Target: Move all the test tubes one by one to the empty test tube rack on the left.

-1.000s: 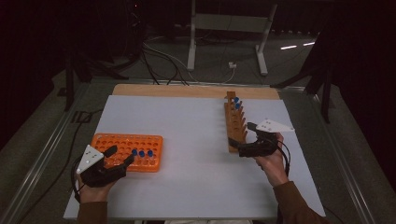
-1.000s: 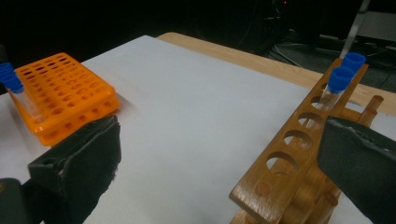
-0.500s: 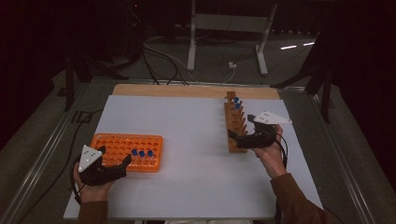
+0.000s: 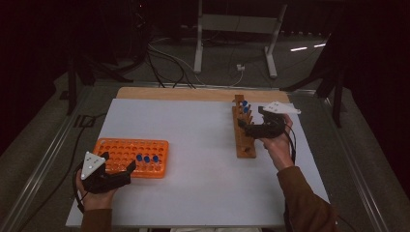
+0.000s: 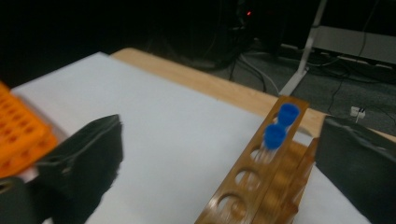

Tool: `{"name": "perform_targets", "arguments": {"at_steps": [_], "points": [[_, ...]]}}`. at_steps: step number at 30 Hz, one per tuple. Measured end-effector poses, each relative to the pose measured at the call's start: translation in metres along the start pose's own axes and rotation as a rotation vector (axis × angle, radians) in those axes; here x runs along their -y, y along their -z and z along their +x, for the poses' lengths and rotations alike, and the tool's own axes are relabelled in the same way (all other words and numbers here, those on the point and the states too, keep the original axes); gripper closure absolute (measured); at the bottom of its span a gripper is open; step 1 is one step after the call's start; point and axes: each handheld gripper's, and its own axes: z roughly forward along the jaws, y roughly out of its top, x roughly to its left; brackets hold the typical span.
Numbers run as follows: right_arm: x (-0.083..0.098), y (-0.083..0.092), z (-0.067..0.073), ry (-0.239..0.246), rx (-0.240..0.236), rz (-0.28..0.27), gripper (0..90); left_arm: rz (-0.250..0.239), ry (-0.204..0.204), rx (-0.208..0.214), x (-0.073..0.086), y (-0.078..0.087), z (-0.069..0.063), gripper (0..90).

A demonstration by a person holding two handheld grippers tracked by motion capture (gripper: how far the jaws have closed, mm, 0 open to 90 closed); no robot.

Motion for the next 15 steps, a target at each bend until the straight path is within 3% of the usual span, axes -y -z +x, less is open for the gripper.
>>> {"name": "perform_targets", "arguments": {"at_steps": [5, 15], "points": [[-0.003, -0.012, -0.009, -0.030, 0.033, -0.005, 6.1, -0.001, 0.006, -0.002, 0.001, 0.000, 0.000, 0.9], [0.007, -0.041, -0.025, -0.081, 0.094, 0.071, 15.4, -0.012, 0.018, 0.007, 0.001, 0.001, 0.002, 0.9]]}}
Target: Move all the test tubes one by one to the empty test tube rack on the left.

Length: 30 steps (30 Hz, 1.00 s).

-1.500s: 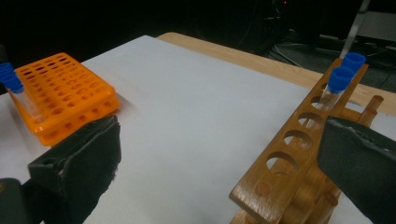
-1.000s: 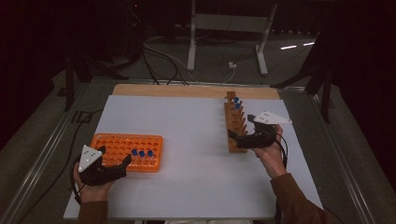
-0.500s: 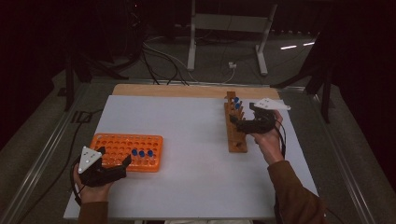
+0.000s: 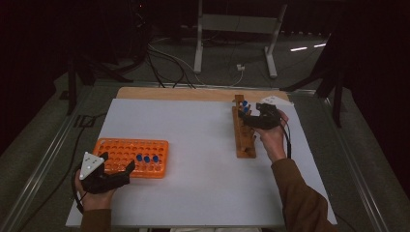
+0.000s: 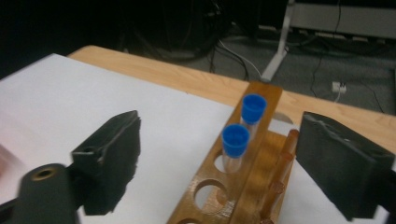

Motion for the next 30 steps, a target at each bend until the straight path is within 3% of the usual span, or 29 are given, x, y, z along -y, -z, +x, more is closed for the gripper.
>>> {"name": "perform_targets", "arguments": {"at_steps": [3, 9, 15, 19, 30], "points": [[0.002, -0.010, -0.003, -0.005, 0.005, 0.031, 21.2, -0.001, 0.000, 0.001, 0.000, 0.000, 0.001, 0.9], [0.006, -0.025, -0.009, -0.023, 0.006, 0.070, 50.0, -0.002, 0.007, 0.004, 0.000, 0.000, 0.003, 0.9], [0.010, -0.036, -0.009, -0.008, 0.010, 0.116, 69.6, -0.008, 0.012, 0.005, 0.001, 0.002, 0.004, 0.9], [0.011, -0.038, -0.009, 0.009, 0.035, 0.117, 75.0, -0.007, 0.018, 0.006, 0.001, 0.002, 0.005, 0.9], [0.010, -0.040, -0.003, 0.062, 0.056, 0.120, 76.2, -0.009, 0.020, 0.008, 0.001, 0.002, 0.005, 0.9]]}}
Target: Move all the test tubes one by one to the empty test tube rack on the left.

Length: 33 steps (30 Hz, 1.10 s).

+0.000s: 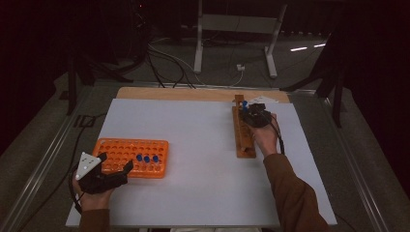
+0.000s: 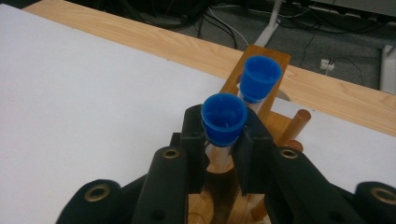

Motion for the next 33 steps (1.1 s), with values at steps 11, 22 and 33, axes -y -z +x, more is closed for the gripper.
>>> {"name": "perform_targets", "arguments": {"at_steps": [11, 22, 33], "points": [[-0.008, 0.016, -0.001, -0.002, 0.017, -0.052, 76.4, 0.000, 0.006, -0.002, 0.000, 0.001, 0.000, 0.9], [-0.030, 0.047, -0.002, 0.019, 0.017, -0.128, 76.5, -0.016, 0.015, -0.011, 0.000, 0.006, 0.001, 0.9], [-0.035, 0.067, 0.004, 0.017, -0.060, -0.167, 76.4, -0.033, 0.010, -0.005, -0.004, 0.007, -0.003, 0.9]]}}
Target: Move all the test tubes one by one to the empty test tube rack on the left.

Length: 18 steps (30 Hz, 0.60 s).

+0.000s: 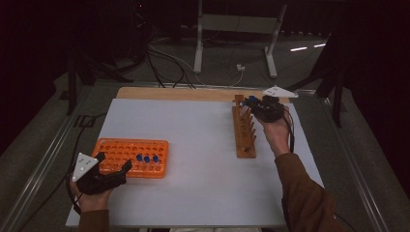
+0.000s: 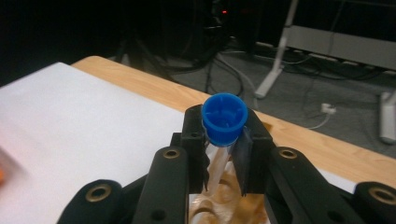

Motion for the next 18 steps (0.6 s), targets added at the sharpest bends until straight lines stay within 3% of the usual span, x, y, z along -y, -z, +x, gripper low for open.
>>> {"name": "perform_targets", "arguments": {"at_steps": [18], "points": [[0.011, 0.000, 0.033, 0.021, -0.154, 0.050, 76.3, -0.005, -0.016, -0.011, -0.002, 0.000, -0.005, 0.9]]}}
